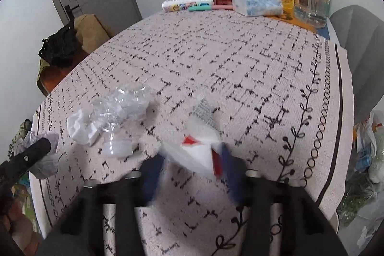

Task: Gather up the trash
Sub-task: 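Grasp crumpled printed paper with the left tool while the right tool grasps the red-and-white paper, then carry both papers from the table over the trash bin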

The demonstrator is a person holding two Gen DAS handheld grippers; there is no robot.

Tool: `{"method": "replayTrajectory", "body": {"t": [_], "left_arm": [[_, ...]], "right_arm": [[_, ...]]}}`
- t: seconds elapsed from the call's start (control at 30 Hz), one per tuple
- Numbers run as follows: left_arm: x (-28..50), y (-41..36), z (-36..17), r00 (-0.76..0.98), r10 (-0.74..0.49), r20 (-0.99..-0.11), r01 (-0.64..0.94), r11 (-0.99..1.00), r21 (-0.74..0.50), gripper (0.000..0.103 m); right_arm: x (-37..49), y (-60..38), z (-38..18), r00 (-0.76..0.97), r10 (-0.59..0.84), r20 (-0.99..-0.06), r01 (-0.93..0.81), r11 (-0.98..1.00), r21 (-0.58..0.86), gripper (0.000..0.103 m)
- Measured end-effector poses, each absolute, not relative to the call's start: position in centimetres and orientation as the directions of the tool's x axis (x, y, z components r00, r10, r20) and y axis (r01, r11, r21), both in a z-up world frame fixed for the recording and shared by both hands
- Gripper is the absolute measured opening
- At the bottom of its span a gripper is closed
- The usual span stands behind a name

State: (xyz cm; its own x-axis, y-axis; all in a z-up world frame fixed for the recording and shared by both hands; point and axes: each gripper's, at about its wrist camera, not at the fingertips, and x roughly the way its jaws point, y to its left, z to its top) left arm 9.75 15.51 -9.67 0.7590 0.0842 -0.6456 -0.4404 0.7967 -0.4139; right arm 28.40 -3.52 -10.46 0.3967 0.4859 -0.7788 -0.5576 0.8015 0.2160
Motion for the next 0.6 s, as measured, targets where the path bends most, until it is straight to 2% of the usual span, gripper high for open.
{"method": "replayTrajectory", "body": {"t": [0.23, 0.6], "left_arm": [[9.5, 13.8, -8.4, 0.779, 0.071, -0.623, -0.407, 0.813, -0.416, 0.034], [10.5, 10.2, -6.9, 0.800, 0.005, -0.600, -0.315, 0.855, -0.412, 0.034]], "right_arm": [[25.5, -6.2, -8.6, 0.421, 0.532, -0.735, -0.560, 0.789, 0.250, 0.032], [22.6, -10.5, -6.9, 0.458, 0.570, -0.682, -0.532, 0.790, 0.304, 0.032]]}}
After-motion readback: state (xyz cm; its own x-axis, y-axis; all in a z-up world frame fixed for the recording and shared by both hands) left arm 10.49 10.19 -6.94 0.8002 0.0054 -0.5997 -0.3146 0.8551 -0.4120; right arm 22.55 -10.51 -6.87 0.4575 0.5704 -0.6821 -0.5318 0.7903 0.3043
